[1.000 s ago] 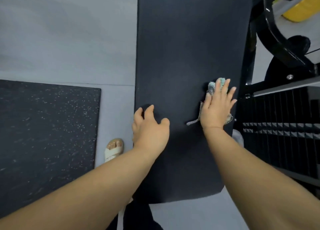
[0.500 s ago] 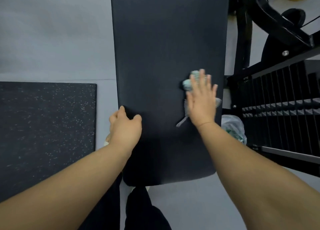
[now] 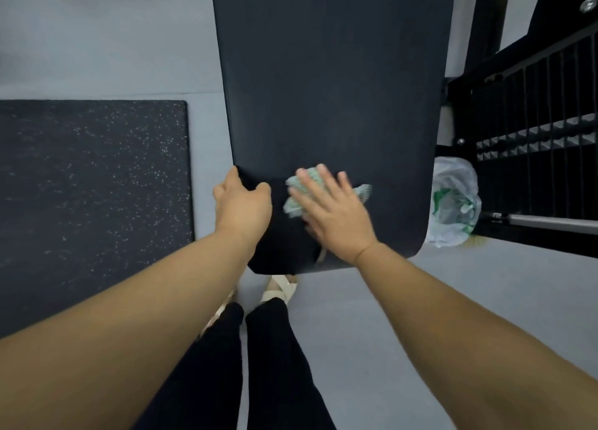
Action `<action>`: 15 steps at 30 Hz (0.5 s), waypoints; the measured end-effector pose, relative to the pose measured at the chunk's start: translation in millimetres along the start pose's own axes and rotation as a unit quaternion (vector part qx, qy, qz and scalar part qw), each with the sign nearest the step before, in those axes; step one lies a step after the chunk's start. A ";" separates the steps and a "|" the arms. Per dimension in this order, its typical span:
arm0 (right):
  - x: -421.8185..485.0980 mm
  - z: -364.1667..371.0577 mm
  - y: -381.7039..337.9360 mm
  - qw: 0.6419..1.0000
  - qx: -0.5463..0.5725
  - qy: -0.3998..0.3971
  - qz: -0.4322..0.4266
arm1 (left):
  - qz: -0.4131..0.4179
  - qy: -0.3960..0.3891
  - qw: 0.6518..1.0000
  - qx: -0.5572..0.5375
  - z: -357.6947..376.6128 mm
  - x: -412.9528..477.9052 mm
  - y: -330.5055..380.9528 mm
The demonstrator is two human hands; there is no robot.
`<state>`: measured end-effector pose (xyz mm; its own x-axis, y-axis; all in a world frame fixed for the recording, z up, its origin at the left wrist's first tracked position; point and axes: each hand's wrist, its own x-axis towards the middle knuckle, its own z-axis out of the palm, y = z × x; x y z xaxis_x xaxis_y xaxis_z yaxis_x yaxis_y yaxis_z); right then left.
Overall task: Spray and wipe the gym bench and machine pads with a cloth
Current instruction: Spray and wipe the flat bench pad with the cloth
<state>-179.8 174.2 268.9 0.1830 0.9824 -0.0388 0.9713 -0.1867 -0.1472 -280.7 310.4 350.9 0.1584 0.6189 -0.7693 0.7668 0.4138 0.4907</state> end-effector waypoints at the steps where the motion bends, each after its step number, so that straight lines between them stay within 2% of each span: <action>1: -14.5 0.3 18.5 0.997 -0.008 0.011 0.074 | -0.001 -0.012 1.000 0.003 -1.6 -0.3 -4.6; 3: -41.7 -4.9 52.0 0.970 0.017 0.030 0.239 | -0.010 -0.020 1.000 0.003 -3.7 -1.0 -11.5; 6: -52.8 -6.4 53.3 0.882 0.093 0.067 0.458 | -0.037 -0.028 0.999 -0.016 -3.3 1.1 -18.2; 8: -35.8 4.2 19.6 0.827 0.096 0.108 0.543 | -0.039 -0.040 0.997 -0.049 -2.0 2.9 -25.8; 9: -22.6 8.4 -2.5 0.815 0.099 0.126 0.557 | -0.036 -0.042 0.997 -0.057 -1.5 2.2 -28.4; 10: -10.4 12.8 -27.4 0.821 0.103 0.141 0.544 | -0.032 -0.042 0.997 -0.062 -1.0 1.2 -31.3; 11: -0.3 18.8 -54.5 0.845 0.103 0.146 0.504 | -0.032 -0.042 0.997 -0.061 -1.3 0.0 -34.8; 13: 11.2 28.6 -101.8 0.922 0.088 0.130 0.355 | -0.029 -0.043 0.996 -0.067 -1.6 -0.7 -41.5; 15: 9.1 34.2 -115.1 0.970 0.085 0.107 0.201 | -0.038 -0.052 0.995 -0.070 -1.7 -1.4 -49.2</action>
<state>-295.1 204.2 251.7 0.5871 0.8060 0.0755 0.7788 -0.5369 -0.3243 -319.7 290.3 328.6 0.1728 0.5131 -0.8408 0.6852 0.5506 0.4768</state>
